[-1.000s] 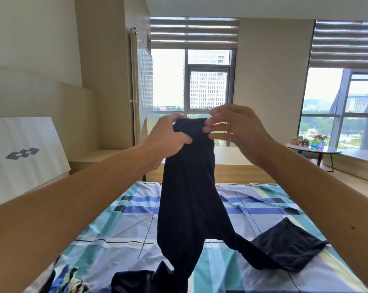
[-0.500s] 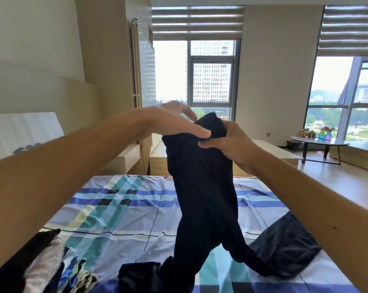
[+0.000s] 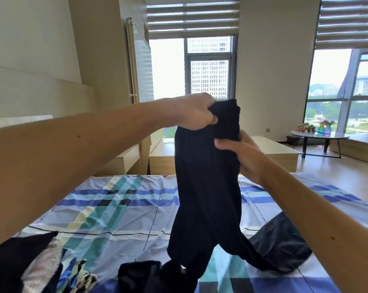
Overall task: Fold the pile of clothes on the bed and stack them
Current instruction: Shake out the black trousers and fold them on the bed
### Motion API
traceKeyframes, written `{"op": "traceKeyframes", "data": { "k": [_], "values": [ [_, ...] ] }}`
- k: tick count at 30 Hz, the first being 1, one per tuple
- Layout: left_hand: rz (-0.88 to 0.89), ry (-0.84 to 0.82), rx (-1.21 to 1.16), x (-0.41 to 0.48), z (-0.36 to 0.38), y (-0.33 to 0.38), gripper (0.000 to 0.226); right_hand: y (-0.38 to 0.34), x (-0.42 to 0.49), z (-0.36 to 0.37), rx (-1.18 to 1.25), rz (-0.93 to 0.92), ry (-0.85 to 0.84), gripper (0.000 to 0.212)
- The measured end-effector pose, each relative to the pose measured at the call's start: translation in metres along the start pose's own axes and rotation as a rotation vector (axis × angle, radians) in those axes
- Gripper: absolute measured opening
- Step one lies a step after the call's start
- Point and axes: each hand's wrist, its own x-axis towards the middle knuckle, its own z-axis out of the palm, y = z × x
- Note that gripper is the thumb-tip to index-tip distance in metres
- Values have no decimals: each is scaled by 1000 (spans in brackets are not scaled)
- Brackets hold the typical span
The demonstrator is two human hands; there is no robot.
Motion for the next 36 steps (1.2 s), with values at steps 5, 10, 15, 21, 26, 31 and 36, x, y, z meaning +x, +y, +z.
{"op": "traceKeyframes", "data": {
  "k": [5, 10, 15, 21, 26, 31, 36],
  "values": [
    [70, 99, -56, 2, 15, -3, 28, 67, -48, -24, -59, 373, -155, 54],
    [171, 88, 18, 10, 27, -20, 29, 106, -62, -46, -130, 544, -335, 48],
    [151, 210, 74, 40, 22, -51, 22, 132, -37, -71, -417, 632, -513, 60],
    [-59, 625, -150, 75, -50, -61, 37, 5, 12, -130, -332, 332, -20, 53],
    [-194, 765, -530, 82, -102, -61, 54, -138, 38, -144, -662, -46, 272, 53],
    [-269, 722, -651, 59, -79, -87, 53, -187, 52, -127, -1030, -162, 267, 23],
    [-582, 497, -546, -20, 18, -175, 42, -73, 35, -76, -1179, 57, -49, 51]
  ]
}}
